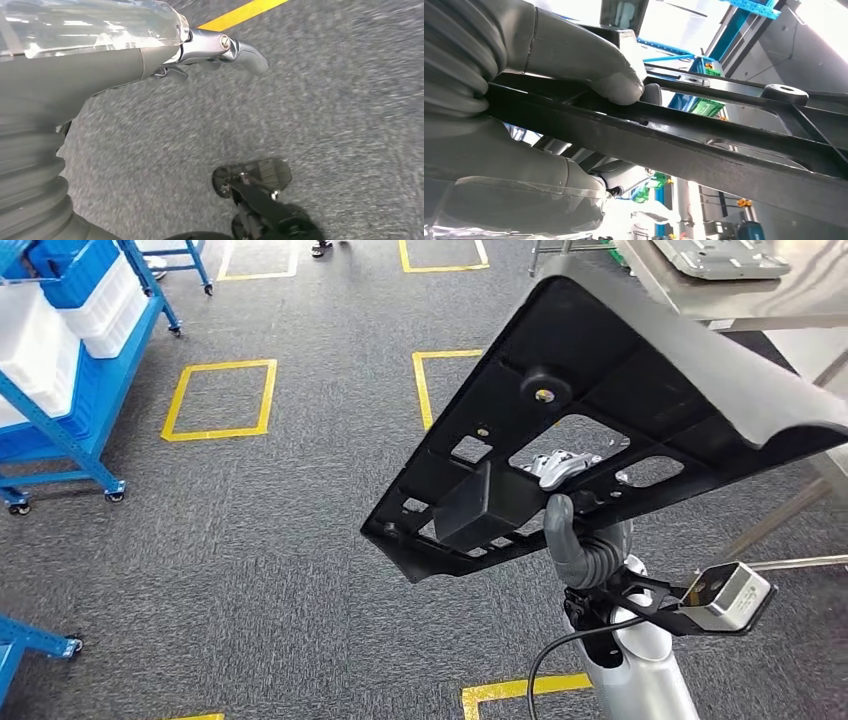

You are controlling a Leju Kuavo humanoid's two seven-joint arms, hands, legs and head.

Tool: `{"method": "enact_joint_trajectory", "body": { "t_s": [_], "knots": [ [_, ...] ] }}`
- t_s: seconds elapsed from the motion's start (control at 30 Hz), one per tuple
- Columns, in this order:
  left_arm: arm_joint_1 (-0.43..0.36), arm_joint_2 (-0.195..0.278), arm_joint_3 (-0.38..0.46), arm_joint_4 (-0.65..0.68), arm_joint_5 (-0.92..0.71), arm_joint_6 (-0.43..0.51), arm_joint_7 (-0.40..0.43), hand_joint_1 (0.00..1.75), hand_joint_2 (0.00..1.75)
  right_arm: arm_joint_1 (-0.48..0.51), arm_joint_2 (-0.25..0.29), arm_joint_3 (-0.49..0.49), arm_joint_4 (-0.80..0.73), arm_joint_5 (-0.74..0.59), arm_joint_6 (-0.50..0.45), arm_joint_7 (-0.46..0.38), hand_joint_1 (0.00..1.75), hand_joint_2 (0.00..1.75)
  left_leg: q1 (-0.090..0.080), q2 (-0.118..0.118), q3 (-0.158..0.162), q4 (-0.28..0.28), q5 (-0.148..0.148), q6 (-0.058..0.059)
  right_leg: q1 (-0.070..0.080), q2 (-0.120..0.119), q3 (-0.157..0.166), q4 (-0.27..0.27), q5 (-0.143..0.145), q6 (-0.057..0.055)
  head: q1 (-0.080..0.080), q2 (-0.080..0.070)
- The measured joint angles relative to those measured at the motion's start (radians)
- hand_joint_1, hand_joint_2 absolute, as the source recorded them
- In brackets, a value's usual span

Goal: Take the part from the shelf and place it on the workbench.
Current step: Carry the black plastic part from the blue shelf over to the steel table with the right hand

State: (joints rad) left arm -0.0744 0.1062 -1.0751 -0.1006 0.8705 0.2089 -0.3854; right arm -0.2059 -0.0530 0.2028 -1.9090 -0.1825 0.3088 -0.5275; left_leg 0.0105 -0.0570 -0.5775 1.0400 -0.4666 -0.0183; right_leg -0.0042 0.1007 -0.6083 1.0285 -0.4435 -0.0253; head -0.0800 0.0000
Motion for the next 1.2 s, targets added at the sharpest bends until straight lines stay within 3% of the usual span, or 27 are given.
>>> {"method": "enact_joint_trajectory", "body": {
  "t_s": [0.03, 0.1, 0.13, 0.2, 0.27, 0.3, 0.33, 0.37, 0.43, 0.5, 0.53, 0.6, 0.63, 0.7, 0.77, 0.8, 0.83, 0.87, 0.93, 0.97, 1.0, 1.07, 1.13, 1.2],
  "knots": [
    [0.0, 0.001, 0.001, 0.0, 0.0, 0.001, -0.004, 0.0, 1.75, 0.002, 0.0, 0.0, -0.004, -0.007, 0.008, -0.003, 1.75, 1.75, -0.001, -0.011, 0.009, -0.021, 0.001, 0.003, -0.002, 0.011, -0.003, 0.0, 0.001, 0.006, 0.0, 0.0],
    [-0.001, 0.005, 0.002, 0.001, 0.0, -0.001, -0.012, 0.0, 1.75, 0.015, -0.005, 0.001, -0.012, -0.027, 0.027, -0.013, 1.75, 1.75, -0.001, 0.001, 0.015, -0.03, 0.002, 0.011, -0.004, 0.031, -0.007, -0.003, 0.006, 0.02, 0.0, 0.0],
    [-0.002, 0.006, 0.002, 0.001, 0.0, -0.002, -0.016, 0.0, 1.75, 0.024, -0.011, 0.001, -0.017, -0.037, 0.038, -0.019, 1.75, 1.75, 0.0, 0.012, 0.018, -0.037, 0.006, 0.017, -0.003, 0.025, -0.009, 0.0, 0.003, 0.025, 0.0, 0.0],
    [-0.002, 0.008, 0.002, 0.002, 0.0, -0.003, -0.021, 0.0, 1.75, 0.038, -0.021, 0.003, -0.023, -0.051, 0.063, -0.031, 1.75, 1.75, 0.004, 0.036, 0.023, -0.051, 0.013, 0.029, 0.001, -0.024, -0.035, 0.054, -0.033, 0.033, 0.0, 0.0],
    [0.001, 0.011, 0.002, 0.004, 0.0, -0.003, -0.024, 0.0, 1.75, 0.048, -0.025, 0.011, -0.026, -0.056, 0.083, -0.037, 1.75, 1.75, 0.001, 0.062, 0.024, -0.053, 0.014, 0.035, -0.001, -0.077, -0.096, 0.179, -0.098, 0.038, 0.0, 0.0],
    [0.003, 0.012, 0.002, 0.004, 0.0, -0.002, -0.024, 0.0, 1.75, 0.054, -0.025, 0.018, -0.026, -0.057, 0.09, -0.037, 1.75, 1.75, 0.0, 0.076, 0.024, -0.053, 0.012, 0.035, -0.005, -0.087, -0.127, 0.239, -0.12, 0.042, 0.0, 0.0],
    [0.003, 0.014, 0.002, 0.005, 0.0, -0.002, -0.024, 0.0, 1.75, 0.06, -0.025, 0.025, -0.026, -0.056, 0.094, -0.037, 1.75, 1.75, 0.0, 0.089, 0.024, -0.053, 0.011, 0.034, -0.009, -0.092, -0.143, 0.271, -0.124, 0.045, 0.0, 0.0],
    [0.003, 0.014, 0.002, 0.005, 0.0, -0.001, -0.024, 0.0, 1.75, 0.063, -0.026, 0.031, -0.026, -0.055, 0.099, -0.037, 1.75, 1.75, 0.0, 0.102, 0.025, -0.052, 0.009, 0.033, -0.012, -0.097, -0.14, 0.264, -0.109, 0.048, 0.0, 0.0],
    [0.001, 0.015, 0.002, 0.005, 0.0, 0.0, -0.026, 0.0, 1.75, 0.062, -0.028, 0.046, -0.026, -0.054, 0.113, -0.036, 1.75, 1.75, 0.0, 0.124, 0.029, -0.05, 0.003, 0.026, -0.017, -0.128, -0.077, 0.146, -0.046, 0.052, 0.0, 0.0],
    [0.0, 0.019, 0.005, 0.006, 0.0, 0.001, -0.031, 0.0, 1.75, 0.052, -0.029, 0.065, -0.025, -0.062, 0.126, -0.034, 1.75, 1.75, -0.005, 0.144, 0.034, -0.045, -0.006, 0.014, -0.012, -0.175, -0.015, 0.029, -0.009, 0.045, 0.0, 0.0],
    [0.0, 0.021, 0.006, 0.006, 0.0, 0.001, -0.034, 0.0, 1.75, 0.046, -0.029, 0.075, -0.024, -0.069, 0.129, -0.033, 1.75, 1.75, -0.008, 0.153, 0.037, -0.043, -0.01, 0.008, -0.009, -0.187, -0.004, 0.005, -0.007, 0.039, 0.0, 0.0],
    [-0.002, 0.024, 0.008, 0.006, 0.0, 0.002, -0.038, 0.0, 1.75, 0.036, -0.03, 0.093, -0.025, -0.081, 0.128, -0.031, 1.75, 1.75, -0.008, 0.176, 0.044, -0.044, -0.016, -0.005, -0.005, -0.166, -0.005, 0.0, -0.009, 0.026, 0.0, 0.0],
    [-0.003, 0.025, 0.008, 0.006, 0.0, 0.003, -0.038, 0.0, 1.75, 0.033, -0.031, 0.099, -0.025, -0.085, 0.125, -0.03, 1.75, 1.75, -0.005, 0.176, 0.047, -0.041, -0.021, -0.011, -0.006, -0.154, -0.004, -0.001, -0.008, 0.02, 0.0, 0.0],
    [-0.005, 0.028, 0.009, 0.006, 0.0, 0.004, -0.037, 0.0, 1.75, 0.025, -0.034, 0.109, -0.027, -0.091, 0.121, -0.028, 1.75, 1.75, 0.002, 0.138, 0.029, 0.01, -0.058, -0.021, -0.008, -0.13, -0.002, -0.005, -0.005, 0.007, 0.0, 0.0],
    [-0.002, 0.033, 0.015, 0.006, 0.0, 0.007, -0.036, 0.0, 1.75, 0.019, -0.035, 0.121, -0.027, -0.097, 0.118, -0.029, 1.75, 1.75, 0.004, 0.084, -0.03, 0.137, -0.125, -0.023, -0.007, -0.105, -0.001, -0.006, -0.004, -0.002, 0.0, 0.0],
    [0.001, 0.035, 0.021, 0.006, 0.0, 0.01, -0.037, 0.0, 1.75, 0.018, -0.035, 0.127, -0.025, -0.099, 0.116, -0.031, 1.75, 1.75, 0.004, 0.072, -0.064, 0.205, -0.15, -0.024, -0.006, -0.091, -0.001, -0.005, -0.004, -0.004, 0.0, 0.0],
    [0.004, 0.038, 0.029, 0.006, 0.0, 0.013, -0.039, 0.0, 1.75, 0.018, -0.035, 0.133, -0.022, -0.1, 0.114, -0.033, 1.75, 1.75, 0.004, 0.067, -0.087, 0.248, -0.157, -0.023, -0.004, -0.076, -0.001, -0.005, -0.004, -0.005, 0.0, 0.0],
    [0.005, 0.041, 0.038, 0.006, 0.0, 0.015, -0.041, 0.0, 1.75, 0.018, -0.036, 0.136, -0.019, -0.1, 0.112, -0.034, 1.75, 1.75, 0.004, 0.065, -0.095, 0.253, -0.144, -0.02, -0.002, -0.06, 0.0, -0.004, -0.004, -0.005, 0.0, 0.0],
    [0.006, 0.049, 0.056, 0.006, 0.0, 0.017, -0.045, 0.0, 1.75, 0.018, -0.038, 0.142, -0.015, -0.1, 0.108, -0.037, 1.75, 1.75, 0.004, 0.049, -0.057, 0.15, -0.07, -0.012, -0.001, -0.031, 0.002, -0.003, -0.004, -0.004, 0.0, 0.0],
    [0.006, 0.055, 0.062, 0.007, 0.0, 0.017, -0.046, 0.0, 1.75, 0.018, -0.039, 0.144, -0.014, -0.1, 0.106, -0.04, 1.75, 1.75, 0.004, 0.024, -0.028, 0.079, -0.037, -0.007, -0.001, -0.019, 0.003, -0.002, -0.004, -0.003, 0.0, 0.0],
    [0.006, 0.061, 0.068, 0.008, 0.0, 0.017, -0.045, 0.0, 1.75, 0.019, -0.041, 0.145, -0.013, -0.1, 0.105, -0.044, 1.75, 1.75, 0.005, 0.002, -0.004, 0.021, -0.015, -0.003, -0.001, -0.006, 0.002, -0.001, -0.004, 0.001, 0.0, 0.0],
    [0.008, 0.074, 0.079, 0.011, 0.0, 0.019, -0.042, 0.0, 1.75, 0.024, -0.044, 0.146, -0.01, -0.098, 0.104, -0.051, 1.75, 1.75, 0.004, -0.022, 0.016, -0.025, -0.008, 0.003, -0.004, 0.017, -0.004, -0.001, 0.0, 0.012, 0.0, 0.0],
    [0.007, 0.084, 0.086, 0.014, 0.0, 0.019, -0.04, 0.0, 1.75, 0.03, -0.049, 0.146, -0.008, -0.096, 0.103, -0.055, 1.75, 1.75, 0.003, 0.0, 0.021, -0.035, -0.003, 0.012, -0.007, 0.031, -0.007, -0.004, 0.003, 0.027, 0.0, 0.0],
    [0.005, 0.089, 0.091, 0.014, 0.0, 0.019, -0.039, 0.0, 1.75, 0.033, -0.055, 0.146, -0.008, -0.095, 0.101, -0.056, 1.75, 1.75, 0.007, 0.024, 0.027, -0.05, 0.006, 0.025, -0.002, -0.008, -0.023, 0.026, -0.019, 0.035, 0.0, 0.0]
  ]
}}
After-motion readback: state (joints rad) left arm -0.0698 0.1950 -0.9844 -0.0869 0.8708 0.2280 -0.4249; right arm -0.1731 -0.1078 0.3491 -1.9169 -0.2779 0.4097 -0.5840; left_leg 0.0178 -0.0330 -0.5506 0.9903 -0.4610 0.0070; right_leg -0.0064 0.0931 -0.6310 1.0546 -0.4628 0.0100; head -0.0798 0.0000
